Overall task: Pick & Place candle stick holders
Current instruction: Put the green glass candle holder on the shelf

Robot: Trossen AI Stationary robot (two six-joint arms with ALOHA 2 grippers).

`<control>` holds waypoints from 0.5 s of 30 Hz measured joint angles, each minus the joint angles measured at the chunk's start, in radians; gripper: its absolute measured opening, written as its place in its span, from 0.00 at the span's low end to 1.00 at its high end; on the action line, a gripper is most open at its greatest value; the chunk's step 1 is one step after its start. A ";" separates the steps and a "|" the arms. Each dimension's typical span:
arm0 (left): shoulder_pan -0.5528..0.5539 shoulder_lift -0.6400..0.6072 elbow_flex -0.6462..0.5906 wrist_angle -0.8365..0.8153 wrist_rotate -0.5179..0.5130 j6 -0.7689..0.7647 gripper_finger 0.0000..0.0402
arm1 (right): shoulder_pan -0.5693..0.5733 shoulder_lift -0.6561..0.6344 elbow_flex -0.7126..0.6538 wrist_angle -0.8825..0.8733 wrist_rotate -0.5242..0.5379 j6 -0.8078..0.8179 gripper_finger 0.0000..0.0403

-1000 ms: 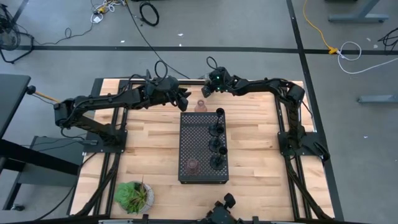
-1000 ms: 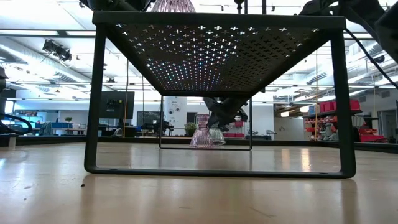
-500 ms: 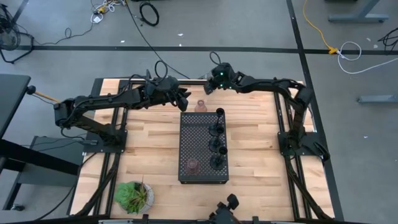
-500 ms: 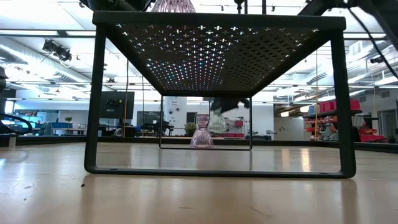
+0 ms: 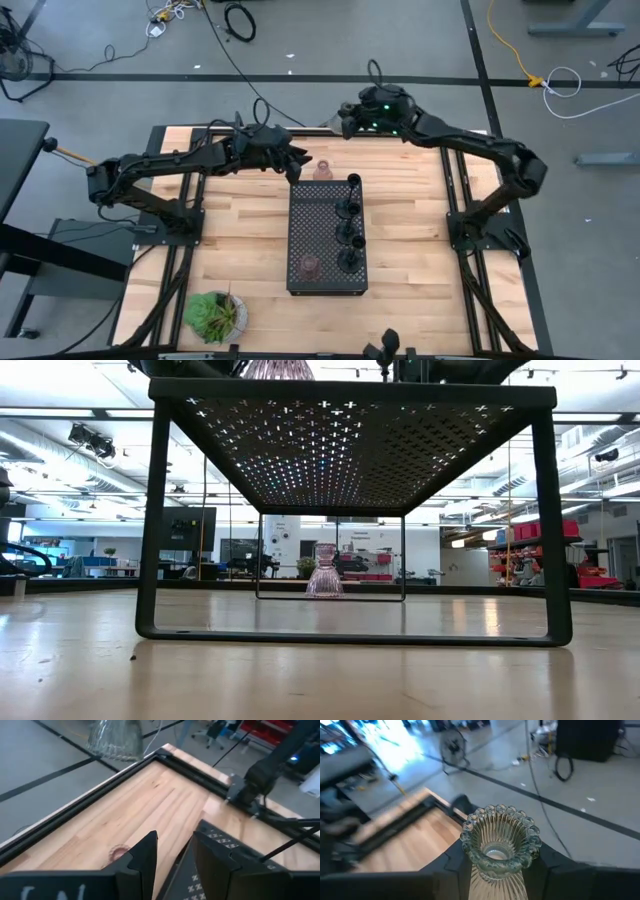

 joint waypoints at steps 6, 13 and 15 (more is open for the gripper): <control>-0.018 0.000 0.000 0.115 0.038 0.057 0.32 | 0.061 -0.098 0.000 -0.005 -0.007 -0.003 0.30; -0.049 0.000 0.000 0.225 0.039 0.085 0.40 | 0.135 -0.133 0.000 0.002 0.004 0.015 0.30; -0.055 0.000 0.000 0.222 0.019 0.089 0.45 | 0.155 -0.136 0.001 -0.005 0.002 0.031 0.30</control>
